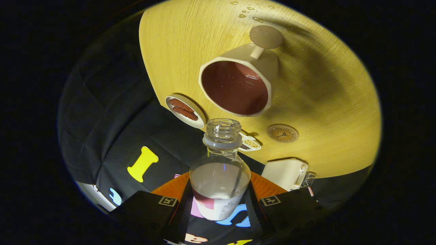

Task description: Take the bottle from table, then pour the juice into the cup, finally place the bottle on the coaster

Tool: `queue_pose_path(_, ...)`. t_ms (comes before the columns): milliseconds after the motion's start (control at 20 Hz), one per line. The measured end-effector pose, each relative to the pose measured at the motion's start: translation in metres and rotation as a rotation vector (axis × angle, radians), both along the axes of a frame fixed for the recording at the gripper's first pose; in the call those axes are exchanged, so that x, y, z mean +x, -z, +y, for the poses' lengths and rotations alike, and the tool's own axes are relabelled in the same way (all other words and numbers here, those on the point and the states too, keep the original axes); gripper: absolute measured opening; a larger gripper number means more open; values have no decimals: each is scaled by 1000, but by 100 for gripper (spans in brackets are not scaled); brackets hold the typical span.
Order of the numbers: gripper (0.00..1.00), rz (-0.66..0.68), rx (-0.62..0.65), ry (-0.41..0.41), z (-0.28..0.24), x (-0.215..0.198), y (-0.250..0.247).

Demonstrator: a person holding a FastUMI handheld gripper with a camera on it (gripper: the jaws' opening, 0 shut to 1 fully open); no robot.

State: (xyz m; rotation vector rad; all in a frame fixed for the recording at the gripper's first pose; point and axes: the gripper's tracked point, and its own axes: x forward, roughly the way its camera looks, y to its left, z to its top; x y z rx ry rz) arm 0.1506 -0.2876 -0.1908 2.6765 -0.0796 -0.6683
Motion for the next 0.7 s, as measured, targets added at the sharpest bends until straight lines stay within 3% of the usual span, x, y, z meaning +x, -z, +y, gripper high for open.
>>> queue_pose_path(300, 73, 61, -208, -7, 7, -5, 2)
queue_pose_path(500, 73, 118, -445, -56, 9, -10, 0)
queue_pose_path(700, 73, 185, -752, -163, 16, -16, -12)
